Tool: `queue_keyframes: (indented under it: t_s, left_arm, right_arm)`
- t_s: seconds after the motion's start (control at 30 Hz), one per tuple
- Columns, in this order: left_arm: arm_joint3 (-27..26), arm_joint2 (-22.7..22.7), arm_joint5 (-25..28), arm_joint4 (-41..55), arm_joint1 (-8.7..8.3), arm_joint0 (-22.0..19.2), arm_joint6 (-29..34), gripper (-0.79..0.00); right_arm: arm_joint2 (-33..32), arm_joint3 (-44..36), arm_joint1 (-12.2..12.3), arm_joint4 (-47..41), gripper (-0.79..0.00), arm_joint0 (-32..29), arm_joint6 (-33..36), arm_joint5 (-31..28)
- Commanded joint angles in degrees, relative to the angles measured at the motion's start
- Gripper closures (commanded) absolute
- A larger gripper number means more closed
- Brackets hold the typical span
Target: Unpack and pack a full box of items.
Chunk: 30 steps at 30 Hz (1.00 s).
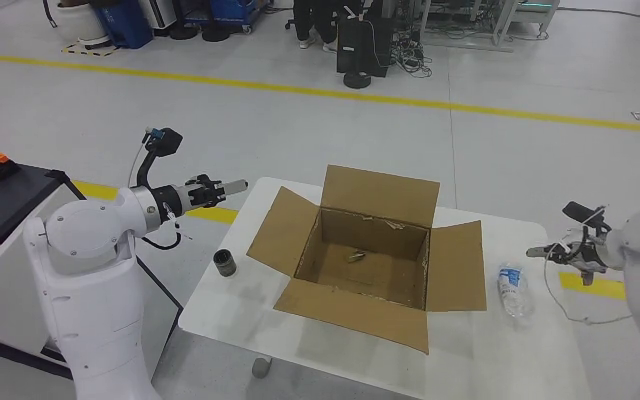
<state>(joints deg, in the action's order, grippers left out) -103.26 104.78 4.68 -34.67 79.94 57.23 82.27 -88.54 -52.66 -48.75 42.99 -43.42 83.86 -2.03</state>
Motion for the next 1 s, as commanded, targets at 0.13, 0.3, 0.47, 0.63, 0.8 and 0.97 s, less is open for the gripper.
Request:
queue_keyframes:
  t_s: [0.13,0.3,0.47,0.63,0.8,0.97]
  left_arm:
    - [0.0,0.0,0.0,0.0,0.0,0.0,0.0,-0.785]
    - [0.0,0.0,0.0,0.0,0.0,0.0,0.0,-0.785]
    - [0.0,0.0,0.0,0.0,0.0,0.0,0.0,-0.785]
    - [0.0,0.0,0.0,0.0,0.0,0.0,0.0,-0.785]
    - [0.0,0.0,0.0,0.0,0.0,0.0,0.0,-0.785]
    - [0.0,0.0,0.0,0.0,0.0,0.0,0.0,-0.785]
  right_arm:
    - [-9.5,-15.6,2.1,-8.4,-0.785,-8.0,4.1,0.9]
    - [-13.5,-28.0,4.3,-20.5,-0.785,-14.9,4.1,2.0]
    - [-12.6,-39.1,7.0,-29.0,-0.785,-20.4,4.1,5.1]
    - [-9.2,-47.3,9.4,-27.4,-0.785,-20.3,4.1,6.5]
    - [-5.2,-53.3,10.1,-23.8,-0.785,-17.1,4.1,7.1]
    - [2.4,-56.5,9.8,-20.8,-0.785,-13.3,3.4,8.1]
